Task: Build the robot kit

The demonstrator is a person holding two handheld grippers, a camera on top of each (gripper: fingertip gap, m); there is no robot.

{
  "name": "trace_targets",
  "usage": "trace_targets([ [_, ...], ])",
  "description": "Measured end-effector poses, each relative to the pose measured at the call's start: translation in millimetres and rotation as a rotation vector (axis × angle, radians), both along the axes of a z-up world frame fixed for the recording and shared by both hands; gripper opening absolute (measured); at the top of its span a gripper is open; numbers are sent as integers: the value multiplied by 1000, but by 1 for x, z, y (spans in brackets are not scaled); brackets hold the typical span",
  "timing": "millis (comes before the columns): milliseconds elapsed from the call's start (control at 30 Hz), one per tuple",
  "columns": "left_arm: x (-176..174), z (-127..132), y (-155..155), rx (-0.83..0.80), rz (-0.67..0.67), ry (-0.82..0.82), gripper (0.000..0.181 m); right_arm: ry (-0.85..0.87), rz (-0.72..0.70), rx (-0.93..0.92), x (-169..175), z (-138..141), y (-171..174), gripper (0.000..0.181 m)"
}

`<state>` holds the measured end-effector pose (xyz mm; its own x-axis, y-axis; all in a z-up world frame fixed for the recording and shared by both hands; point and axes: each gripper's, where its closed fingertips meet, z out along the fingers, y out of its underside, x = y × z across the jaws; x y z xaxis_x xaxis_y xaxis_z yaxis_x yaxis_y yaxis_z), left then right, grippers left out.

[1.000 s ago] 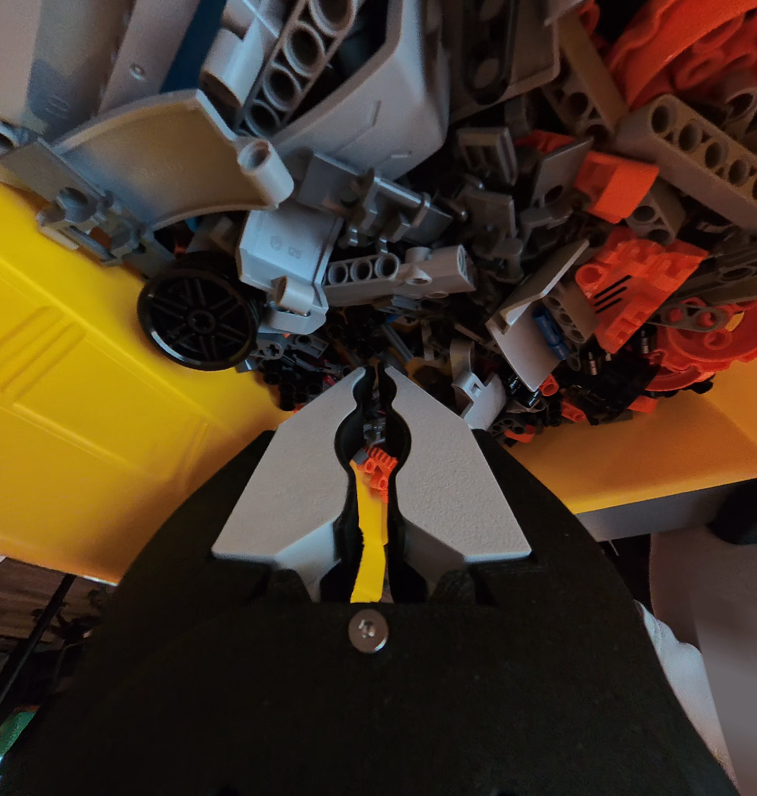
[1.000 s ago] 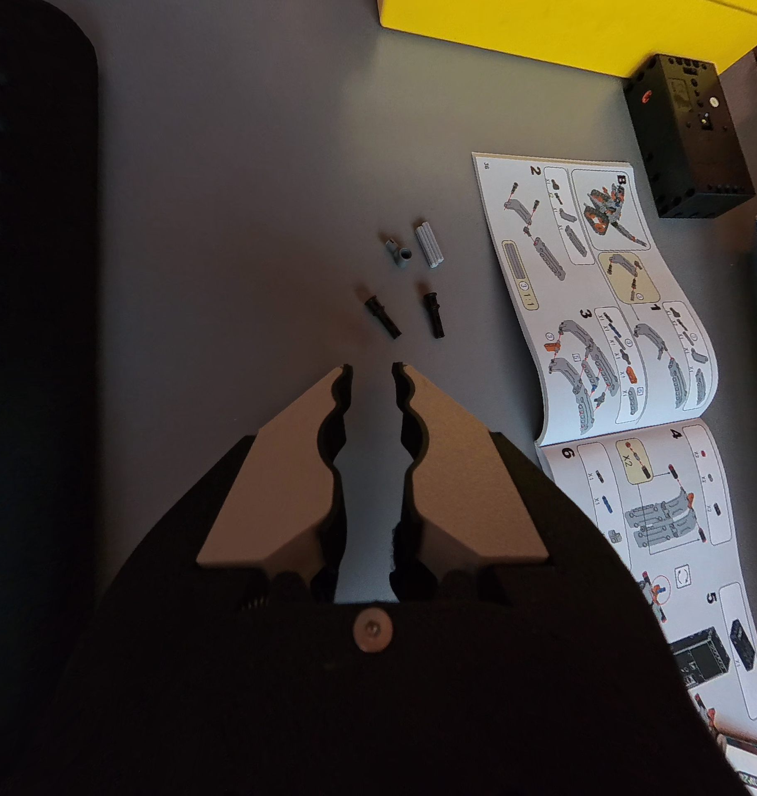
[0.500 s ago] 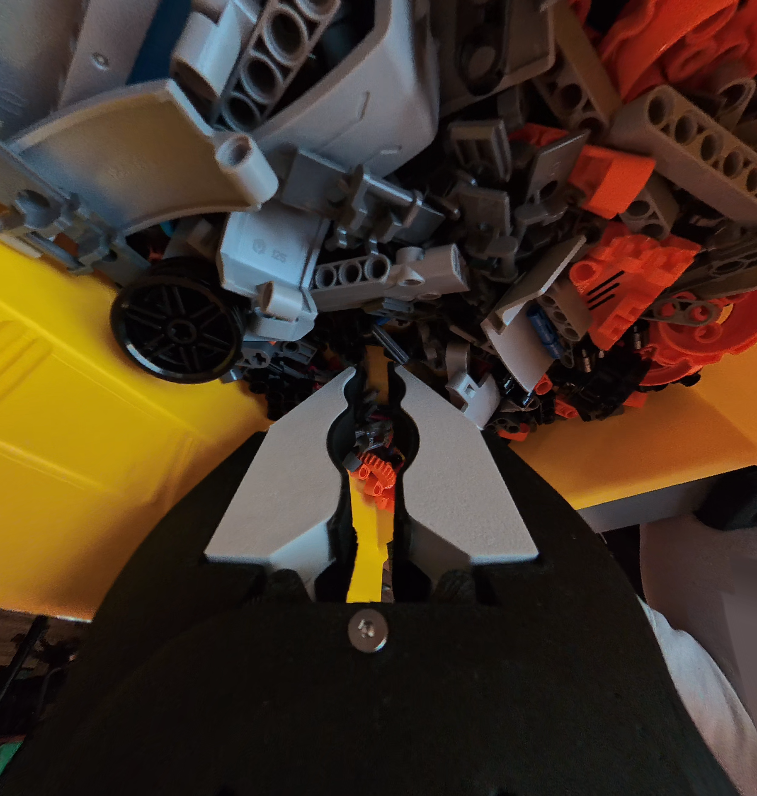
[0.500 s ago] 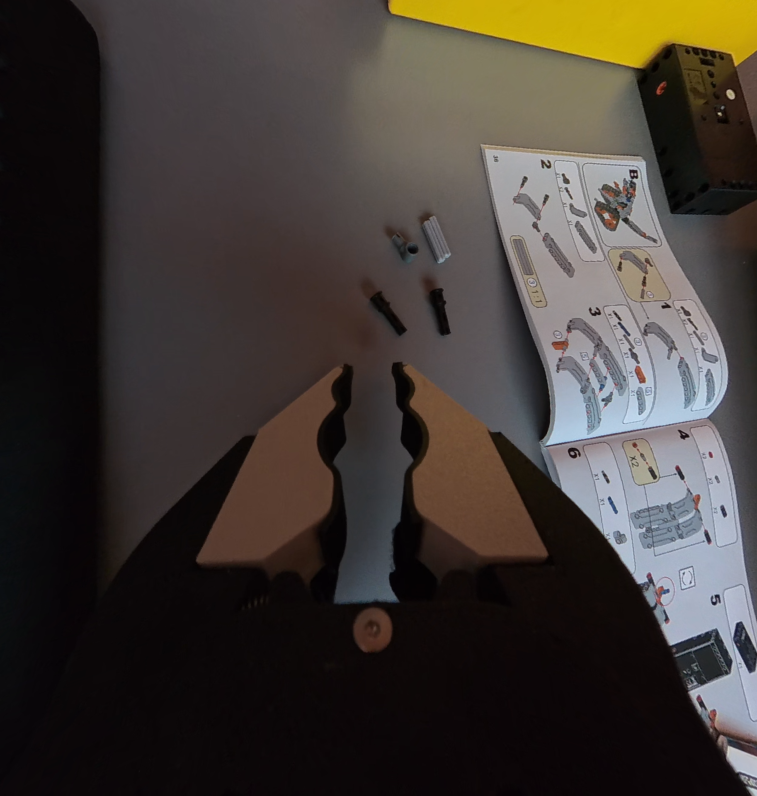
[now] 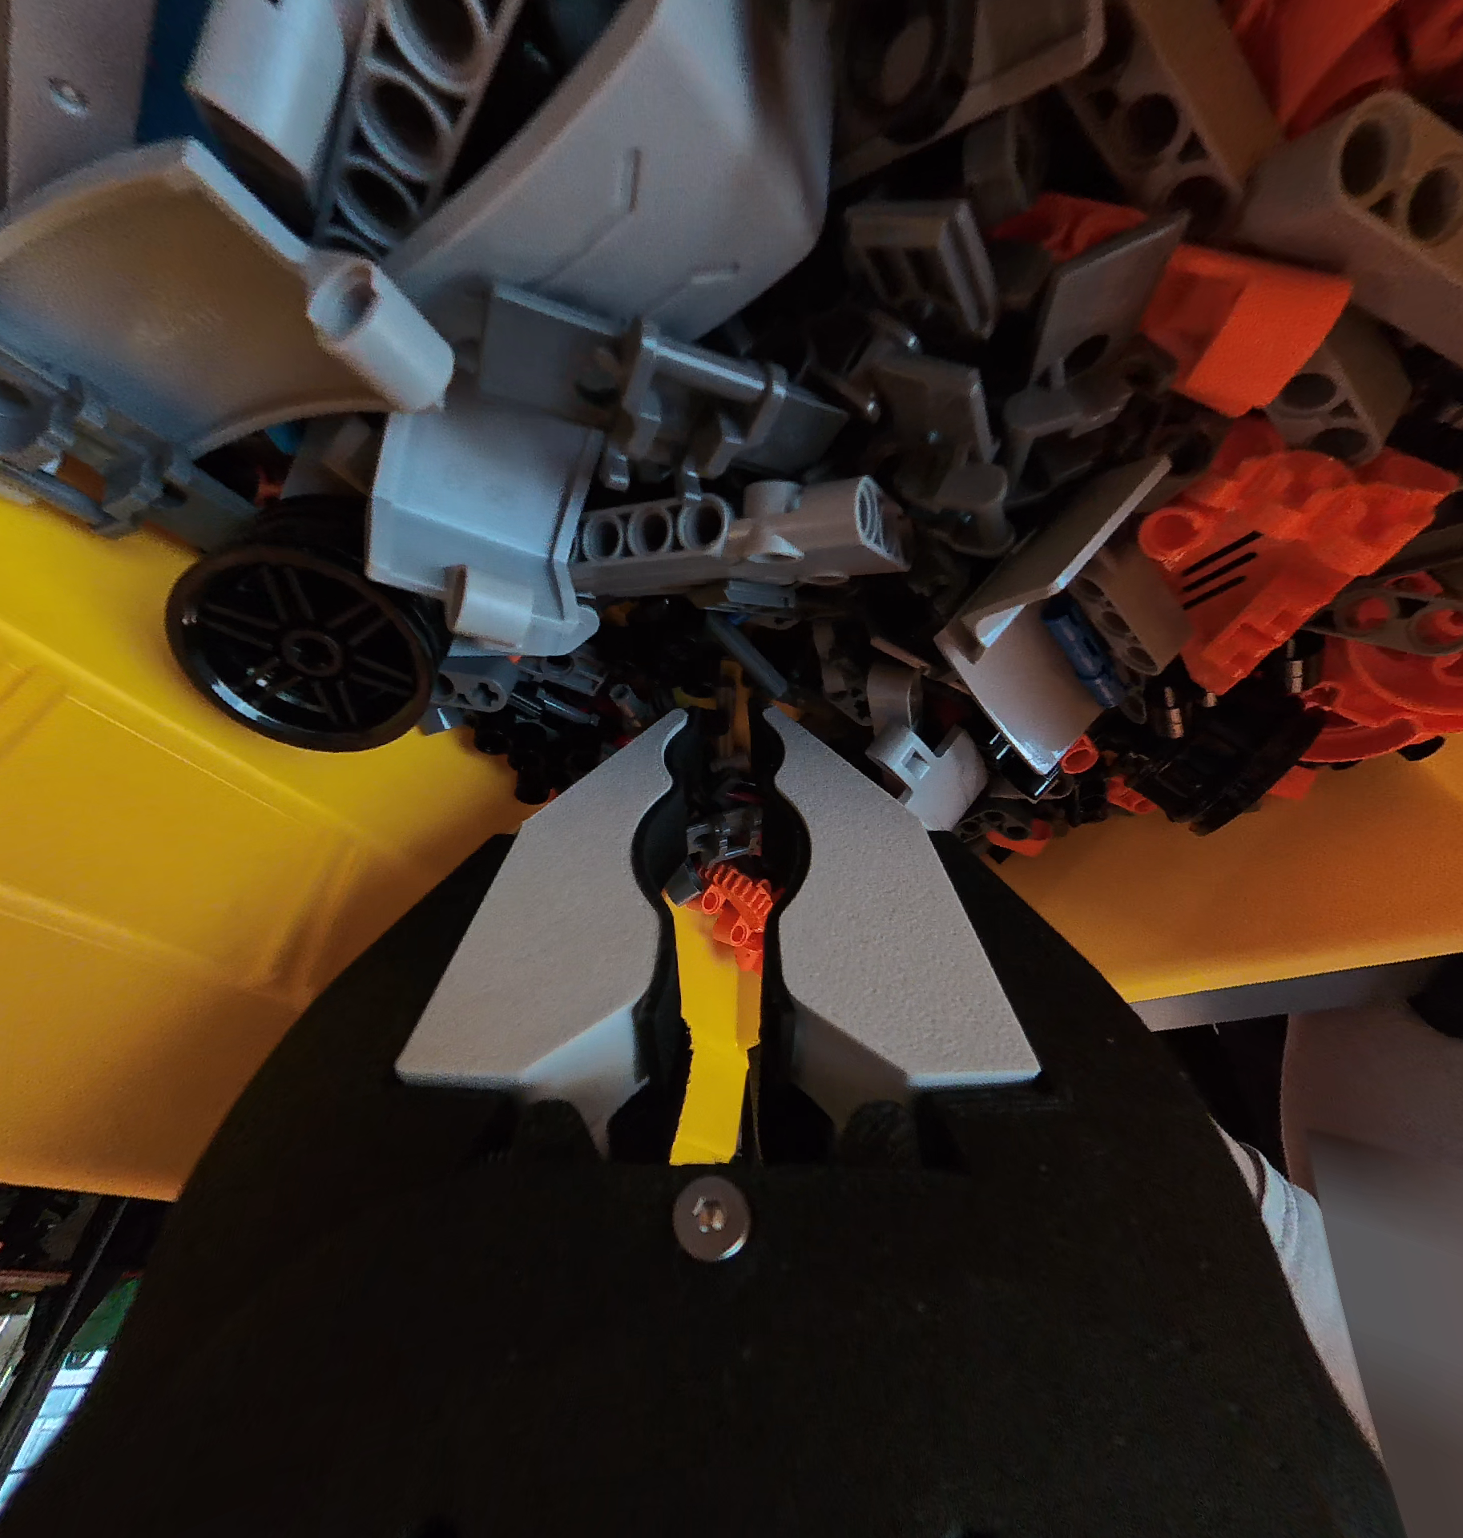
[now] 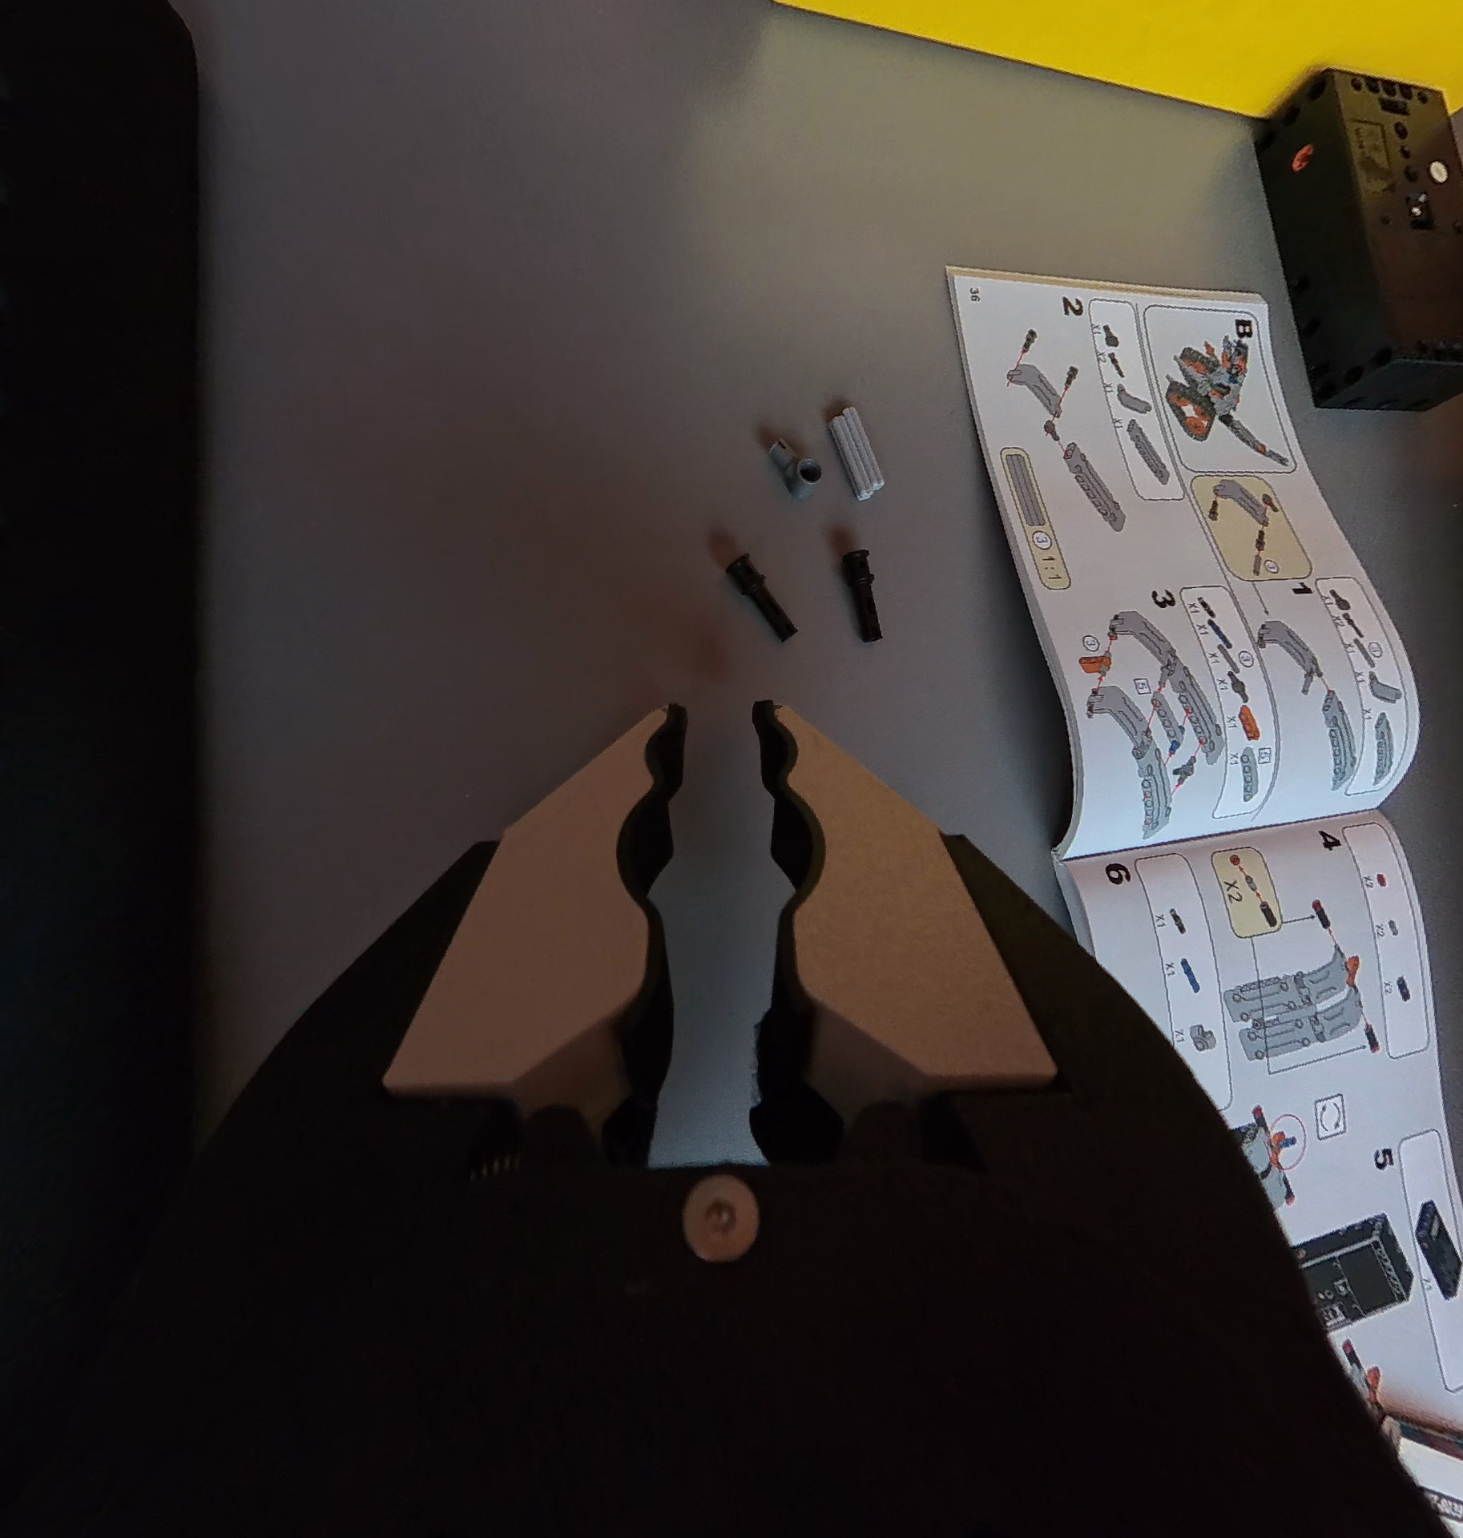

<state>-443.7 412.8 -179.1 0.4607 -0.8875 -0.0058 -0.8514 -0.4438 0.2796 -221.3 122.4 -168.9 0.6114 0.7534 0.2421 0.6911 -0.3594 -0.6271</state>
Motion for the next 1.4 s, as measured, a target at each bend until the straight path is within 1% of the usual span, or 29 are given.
trace_targets([
  [100,-2,2,0,10,15,2,6,-2,3,-2,-1,0,-1,17],
  [167,-2,4,3,24,20,-4,8,-6,5,-6,-1,-1,-1,17],
  [267,2,2,1,-1,11,-30,9,-11,6,-7,-1,-2,-1,16],
  [500,-3,2,-2,-4,29,8,10,-13,9,-12,-1,-3,-2,16],
  [633,-1,7,-1,19,27,-4,8,-20,11,-17,-1,-4,-3,16],
  [833,1,9,-1,21,23,-21,12,-19,12,-19,-1,-4,-3,16],
  [967,2,16,-1,34,17,-50,12,-19,14,-22,-1,-5,-3,16],
  [1067,5,26,-1,54,14,-100,11,-16,12,-22,-1,-5,-2,16],
  [1200,20,52,-3,99,1,-253,10,20,-6,-3,0,1,1,16],
  [1300,44,79,-7,141,-24,-425,6,119,-46,37,0,18,9,16],
  [1400,68,104,-21,149,-86,-574,10,290,-77,67,-10,42,16,17],
])
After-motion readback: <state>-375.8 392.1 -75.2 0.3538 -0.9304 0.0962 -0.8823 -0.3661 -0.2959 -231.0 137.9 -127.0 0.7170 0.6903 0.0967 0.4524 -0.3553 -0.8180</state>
